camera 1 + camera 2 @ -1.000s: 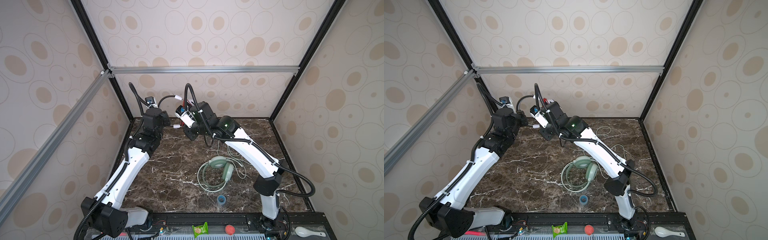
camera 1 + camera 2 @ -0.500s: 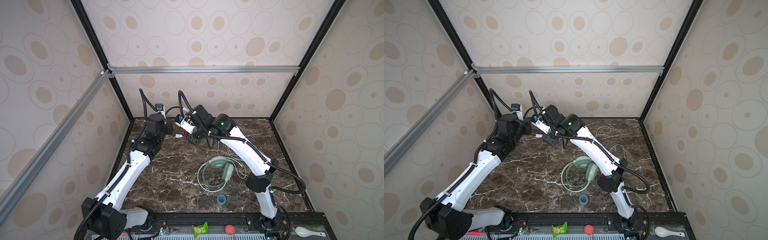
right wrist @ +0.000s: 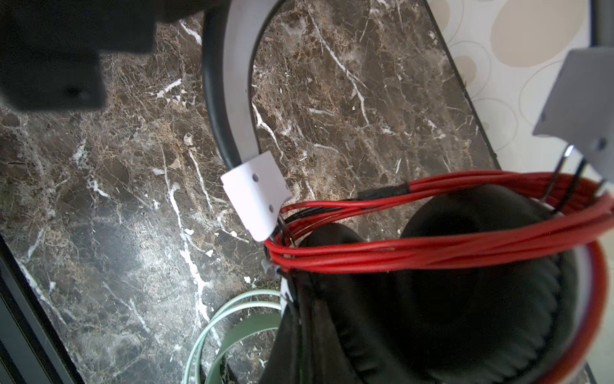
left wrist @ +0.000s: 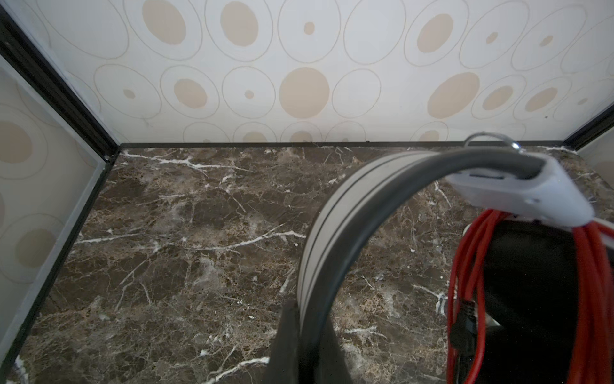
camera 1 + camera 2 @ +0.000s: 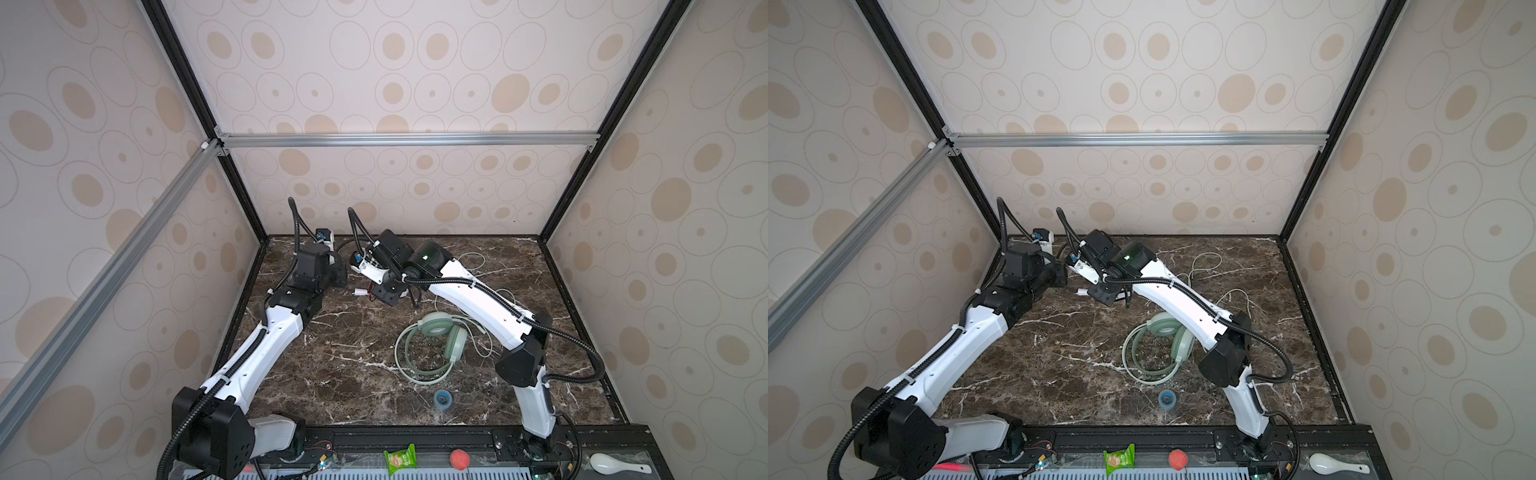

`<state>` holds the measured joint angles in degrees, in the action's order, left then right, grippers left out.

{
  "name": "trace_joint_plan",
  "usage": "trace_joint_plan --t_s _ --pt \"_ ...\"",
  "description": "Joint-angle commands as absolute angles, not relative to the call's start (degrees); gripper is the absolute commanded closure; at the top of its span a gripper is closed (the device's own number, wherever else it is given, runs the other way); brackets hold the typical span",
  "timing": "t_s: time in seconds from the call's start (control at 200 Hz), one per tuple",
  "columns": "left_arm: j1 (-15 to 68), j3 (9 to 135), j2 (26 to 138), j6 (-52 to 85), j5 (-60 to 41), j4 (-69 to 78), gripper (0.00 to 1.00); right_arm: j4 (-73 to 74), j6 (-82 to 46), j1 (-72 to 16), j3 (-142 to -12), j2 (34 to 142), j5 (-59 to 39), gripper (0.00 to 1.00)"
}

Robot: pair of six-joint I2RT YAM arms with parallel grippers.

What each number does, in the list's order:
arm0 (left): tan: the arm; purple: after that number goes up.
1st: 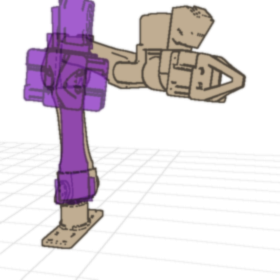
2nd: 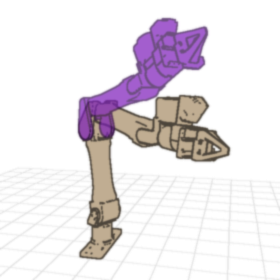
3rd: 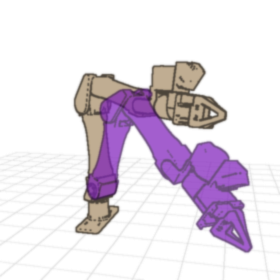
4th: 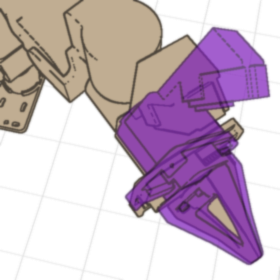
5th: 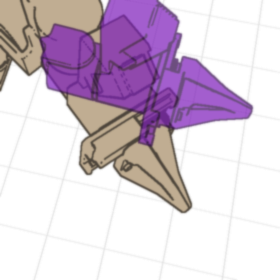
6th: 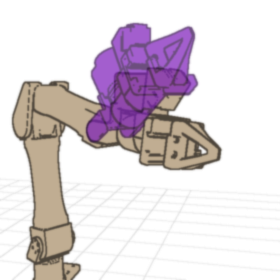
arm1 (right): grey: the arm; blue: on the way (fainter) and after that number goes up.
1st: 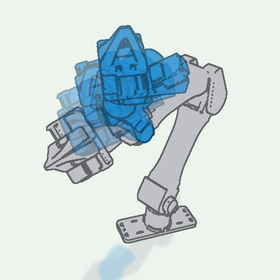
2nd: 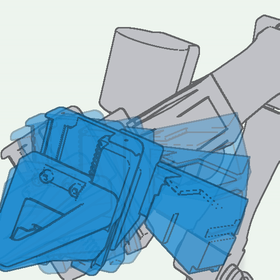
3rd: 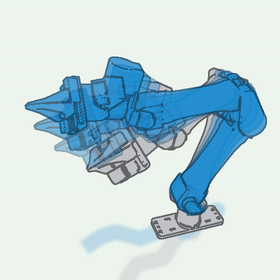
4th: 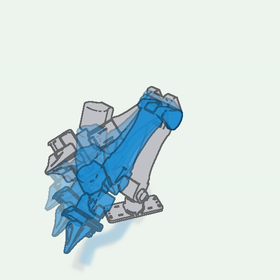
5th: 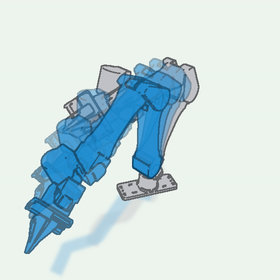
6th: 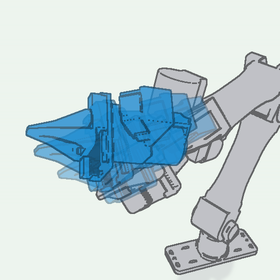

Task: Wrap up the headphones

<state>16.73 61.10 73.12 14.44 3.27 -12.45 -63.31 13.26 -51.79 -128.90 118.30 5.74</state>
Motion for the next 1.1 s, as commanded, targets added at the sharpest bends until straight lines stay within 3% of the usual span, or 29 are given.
trace_joint_plan --t_s 0.0,0.45,0.9,1.095 --pt "15.7 58.1 72.9 16.3 -1.2 -12.2 1.00 -59.7 11.3 -47.2 -124.1 115.9 9.4 1.00" --pt "15.4 47.9 78.6 22.1 -3.7 -2.6 1.00 -52.7 8.5 -42.6 -118.1 123.4 0.4 1.00" --pt "15.6 47.2 85.0 22.7 -5.4 2.5 1.00 -59.1 3.0 -38.2 -130.8 136.8 0.3 1.00" --pt "15.6 48.3 87.0 22.5 -6.2 2.9 1.00 -60.6 0.6 -37.9 -137.5 140.9 2.3 0.95"
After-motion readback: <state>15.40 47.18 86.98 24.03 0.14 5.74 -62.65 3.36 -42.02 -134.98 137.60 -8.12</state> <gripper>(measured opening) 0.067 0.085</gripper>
